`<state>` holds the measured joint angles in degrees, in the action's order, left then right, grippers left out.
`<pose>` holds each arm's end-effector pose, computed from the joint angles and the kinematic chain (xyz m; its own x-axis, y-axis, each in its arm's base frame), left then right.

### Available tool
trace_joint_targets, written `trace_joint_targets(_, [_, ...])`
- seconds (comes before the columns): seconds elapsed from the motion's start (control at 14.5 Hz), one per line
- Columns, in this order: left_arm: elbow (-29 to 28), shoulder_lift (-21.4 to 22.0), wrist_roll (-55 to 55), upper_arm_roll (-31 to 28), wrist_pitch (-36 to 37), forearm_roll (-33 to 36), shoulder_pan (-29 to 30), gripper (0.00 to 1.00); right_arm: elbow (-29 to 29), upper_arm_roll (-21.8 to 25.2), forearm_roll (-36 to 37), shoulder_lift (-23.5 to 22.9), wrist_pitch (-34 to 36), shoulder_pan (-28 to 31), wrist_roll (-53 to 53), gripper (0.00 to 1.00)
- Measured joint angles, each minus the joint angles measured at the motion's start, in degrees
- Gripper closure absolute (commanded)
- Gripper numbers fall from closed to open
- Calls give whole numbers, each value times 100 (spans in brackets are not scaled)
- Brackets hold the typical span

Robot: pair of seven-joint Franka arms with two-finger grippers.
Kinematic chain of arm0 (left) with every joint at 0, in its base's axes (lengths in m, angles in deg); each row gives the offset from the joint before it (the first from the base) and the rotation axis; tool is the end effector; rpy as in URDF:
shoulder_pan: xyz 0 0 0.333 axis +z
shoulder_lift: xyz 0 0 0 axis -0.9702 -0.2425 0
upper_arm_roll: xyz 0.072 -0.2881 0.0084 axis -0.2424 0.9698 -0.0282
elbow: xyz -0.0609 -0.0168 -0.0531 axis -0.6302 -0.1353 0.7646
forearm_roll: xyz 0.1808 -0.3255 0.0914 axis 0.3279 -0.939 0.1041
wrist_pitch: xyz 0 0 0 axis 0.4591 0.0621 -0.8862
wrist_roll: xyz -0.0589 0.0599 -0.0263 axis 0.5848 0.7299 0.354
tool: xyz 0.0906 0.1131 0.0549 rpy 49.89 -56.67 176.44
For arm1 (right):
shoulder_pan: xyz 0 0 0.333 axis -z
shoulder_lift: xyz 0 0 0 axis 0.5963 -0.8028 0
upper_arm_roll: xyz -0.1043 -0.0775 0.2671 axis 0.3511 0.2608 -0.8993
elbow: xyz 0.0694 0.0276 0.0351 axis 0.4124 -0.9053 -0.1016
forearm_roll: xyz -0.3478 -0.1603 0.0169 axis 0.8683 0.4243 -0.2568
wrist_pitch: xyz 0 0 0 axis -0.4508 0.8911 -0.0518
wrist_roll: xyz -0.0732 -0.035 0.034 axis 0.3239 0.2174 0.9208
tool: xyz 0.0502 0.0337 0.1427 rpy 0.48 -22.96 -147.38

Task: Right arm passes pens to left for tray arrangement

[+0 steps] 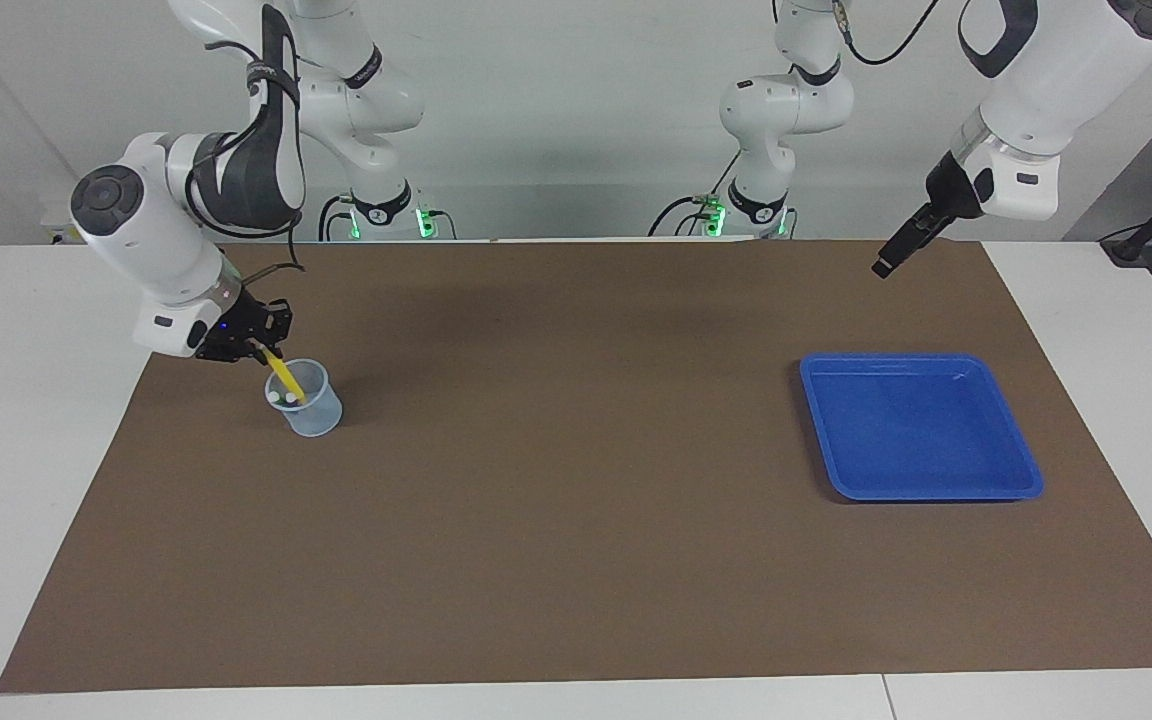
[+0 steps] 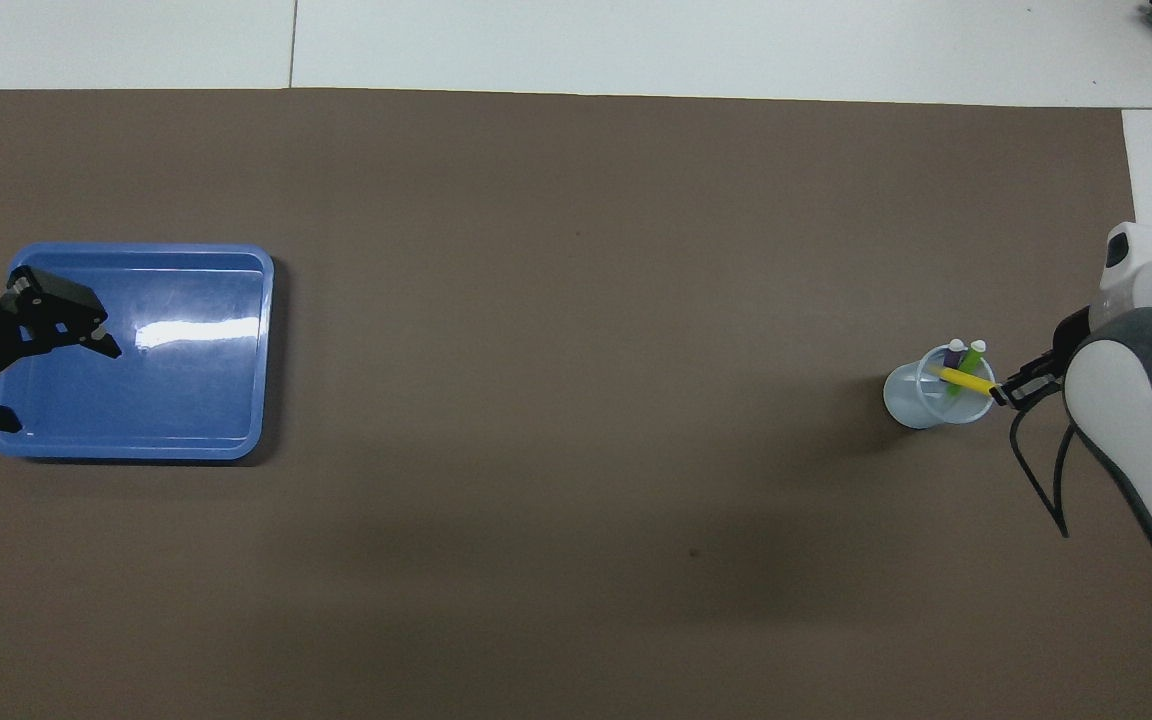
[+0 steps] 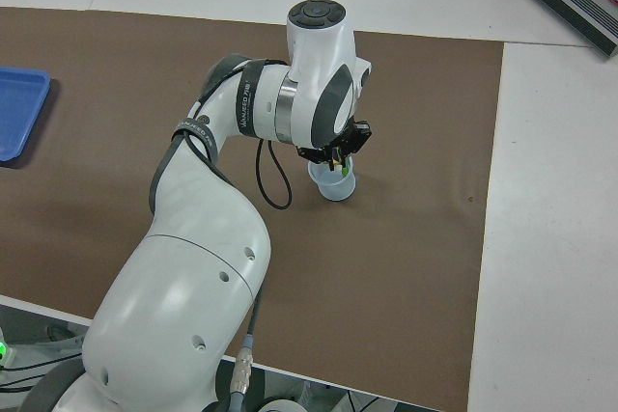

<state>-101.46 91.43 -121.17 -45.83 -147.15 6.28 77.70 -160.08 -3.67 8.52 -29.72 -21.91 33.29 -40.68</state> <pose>0.5097 -0.0399 0.5419 0.7908 0.5889 -0.1670 0.5979 -0.8016 0.0043 0.5335 -0.0582 0.3786 0.8740 0.4636 -0.1454 0.4538 -0.8859 -0.0965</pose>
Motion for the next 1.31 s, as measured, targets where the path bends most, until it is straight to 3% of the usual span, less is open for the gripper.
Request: trace_joint_targets(1.31, [-1211,517,-1609,46,-1055,-1019,-22,0,996,-27,-14,233,1260,-11,0,100])
